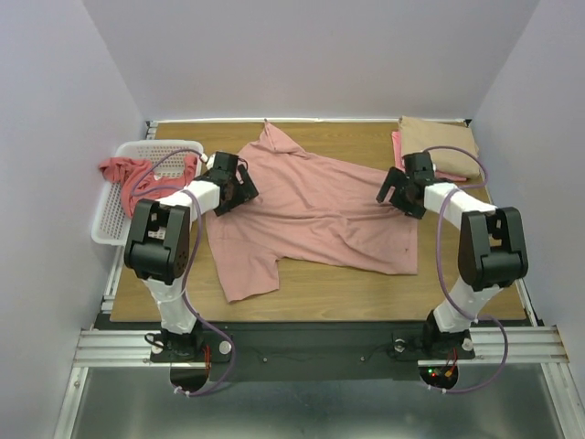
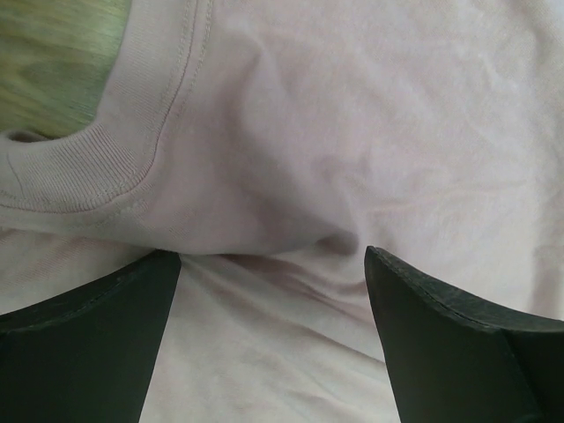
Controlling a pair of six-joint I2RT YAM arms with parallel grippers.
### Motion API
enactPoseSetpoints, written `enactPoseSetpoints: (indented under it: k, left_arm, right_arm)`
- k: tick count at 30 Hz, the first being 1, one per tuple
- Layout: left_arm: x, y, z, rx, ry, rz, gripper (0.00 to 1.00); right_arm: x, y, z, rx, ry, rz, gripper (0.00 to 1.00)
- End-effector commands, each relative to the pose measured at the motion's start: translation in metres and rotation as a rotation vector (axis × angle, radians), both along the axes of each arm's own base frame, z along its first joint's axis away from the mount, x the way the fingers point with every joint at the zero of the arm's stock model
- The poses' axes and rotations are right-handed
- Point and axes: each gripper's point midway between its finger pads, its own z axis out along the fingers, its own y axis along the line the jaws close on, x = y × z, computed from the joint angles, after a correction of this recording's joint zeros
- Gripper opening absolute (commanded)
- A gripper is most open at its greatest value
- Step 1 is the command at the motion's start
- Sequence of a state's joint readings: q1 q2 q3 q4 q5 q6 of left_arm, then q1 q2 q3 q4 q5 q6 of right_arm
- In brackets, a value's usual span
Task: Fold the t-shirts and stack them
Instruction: Flatten the tshirt out
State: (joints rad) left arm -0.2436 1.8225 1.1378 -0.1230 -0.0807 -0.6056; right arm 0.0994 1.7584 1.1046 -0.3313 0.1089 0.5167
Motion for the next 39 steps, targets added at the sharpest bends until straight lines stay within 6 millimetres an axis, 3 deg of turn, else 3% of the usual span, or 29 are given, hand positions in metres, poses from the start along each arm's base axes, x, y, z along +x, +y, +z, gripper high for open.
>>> enactPoseSetpoints:
  k: [1, 2, 3, 4, 5, 6, 7, 8, 9, 11, 12, 14, 17, 24, 27, 34, 39]
  left_arm:
    - [-0.018, 0.001, 0.019, -0.015, -0.012, -0.025, 0.98]
    - [-0.024, 0.002, 0.035, -0.024, -0.047, -0.022, 0.98]
    - [-0.032, 0.004, 0.039, -0.024, -0.054, -0.023, 0.98]
    - [-0.039, 0.007, 0.042, -0.025, -0.06, -0.008, 0.98]
    - [-0.06, 0.016, 0.03, -0.002, -0.02, 0.016, 0.98]
    - [-0.069, 0.02, 0.047, -0.009, -0.062, 0.033, 0.98]
    - [-0.091, 0.029, 0.034, 0.008, -0.02, 0.064, 0.98]
    - [-0.101, 0.033, 0.046, -0.004, -0.06, 0.081, 0.98]
    - [-0.111, 0.035, 0.046, -0.011, -0.06, 0.094, 0.98]
    - [-0.142, 0.043, 0.027, -0.026, -0.008, 0.159, 0.98]
    - [-0.152, 0.044, 0.03, -0.048, -0.016, 0.179, 0.98]
    - [-0.178, 0.051, 0.017, -0.055, 0.042, 0.24, 0.98]
    - [-0.202, 0.055, 0.005, -0.057, 0.096, 0.289, 0.98]
    - [-0.213, 0.045, 0.001, -0.15, 0.084, 0.301, 0.98]
    - [-0.215, 0.047, -0.003, -0.136, 0.095, 0.301, 0.98]
    - [-0.22, 0.047, -0.015, -0.127, 0.128, 0.3, 0.98]
    - [-0.217, 0.046, -0.015, -0.128, 0.114, 0.29, 0.98]
  right_arm:
    - [-0.012, -0.002, 0.038, -0.006, -0.101, 0.014, 1.0]
    - [-0.02, -0.002, 0.039, -0.003, -0.102, 0.014, 1.0]
    - [-0.03, -0.004, 0.057, -0.001, -0.142, 0.011, 1.0]
    - [-0.042, -0.005, 0.057, -0.001, -0.136, 0.007, 1.0]
    - [-0.061, -0.007, 0.047, -0.001, -0.11, 0.002, 1.0]
    - [-0.075, -0.008, 0.056, 0.007, -0.133, -0.011, 1.0]
    - [-0.085, -0.009, 0.055, 0.013, -0.132, -0.014, 1.0]
    - [-0.103, -0.009, 0.04, 0.017, -0.092, -0.016, 1.0]
    - [-0.113, -0.009, 0.043, 0.025, -0.098, -0.016, 1.0]
    - [-0.126, -0.008, 0.034, 0.034, -0.072, -0.009, 0.99]
    - [-0.134, -0.006, 0.026, 0.051, -0.048, -0.002, 0.96]
    - [-0.139, 0.0, 0.021, 0.078, -0.031, 0.012, 0.92]
    - [-0.142, 0.005, 0.016, 0.099, -0.004, 0.04, 0.84]
    - [-0.151, 0.013, 0.004, 0.131, 0.042, 0.079, 0.63]
    - [-0.153, 0.019, 0.002, 0.161, 0.054, 0.099, 0.61]
    - [-0.16, 0.01, -0.008, 0.12, 0.079, 0.069, 0.61]
    - [-0.162, 0.011, -0.012, 0.125, 0.093, 0.067, 0.54]
